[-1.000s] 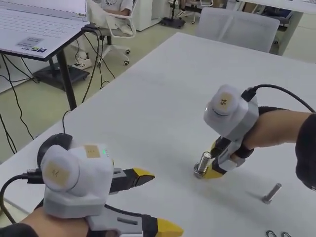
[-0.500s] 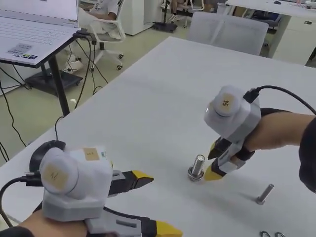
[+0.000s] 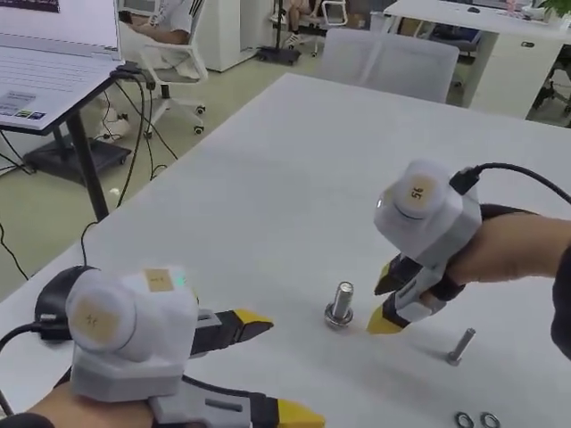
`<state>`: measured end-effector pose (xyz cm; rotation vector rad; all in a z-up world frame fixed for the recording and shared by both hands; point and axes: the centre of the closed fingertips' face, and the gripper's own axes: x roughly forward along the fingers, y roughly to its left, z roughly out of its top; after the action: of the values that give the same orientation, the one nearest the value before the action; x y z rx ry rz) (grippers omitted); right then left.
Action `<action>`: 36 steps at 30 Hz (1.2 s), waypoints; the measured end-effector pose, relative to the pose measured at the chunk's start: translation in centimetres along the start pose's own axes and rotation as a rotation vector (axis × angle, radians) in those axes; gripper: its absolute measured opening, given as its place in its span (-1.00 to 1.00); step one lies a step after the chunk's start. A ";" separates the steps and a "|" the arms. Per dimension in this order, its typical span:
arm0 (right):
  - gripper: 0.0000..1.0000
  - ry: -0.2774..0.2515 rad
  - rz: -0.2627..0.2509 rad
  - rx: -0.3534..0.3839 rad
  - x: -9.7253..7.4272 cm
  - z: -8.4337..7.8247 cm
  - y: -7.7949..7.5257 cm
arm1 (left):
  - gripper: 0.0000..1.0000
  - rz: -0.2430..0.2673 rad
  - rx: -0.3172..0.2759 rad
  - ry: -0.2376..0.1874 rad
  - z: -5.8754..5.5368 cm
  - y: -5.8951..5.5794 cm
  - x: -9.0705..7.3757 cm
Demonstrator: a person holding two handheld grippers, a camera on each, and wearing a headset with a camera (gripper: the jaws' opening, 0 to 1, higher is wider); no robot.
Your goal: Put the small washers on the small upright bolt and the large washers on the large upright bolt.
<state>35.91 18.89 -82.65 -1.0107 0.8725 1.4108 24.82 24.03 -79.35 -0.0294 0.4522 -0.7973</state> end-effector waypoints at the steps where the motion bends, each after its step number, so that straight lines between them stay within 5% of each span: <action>1: -0.32 -0.005 -0.002 0.001 -0.1 0.0 0.1 | 0.38 -0.002 0.002 0.001 0.0 -0.1 0.0; 36: -0.37 -0.010 -0.012 0.084 -2.0 -5.5 6.2 | 0.38 -0.049 0.054 0.012 1.2 -1.5 0.8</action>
<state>30.29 12.51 -83.01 -0.9432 0.9096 1.3575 24.72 22.26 -78.28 0.0145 0.4425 -0.8582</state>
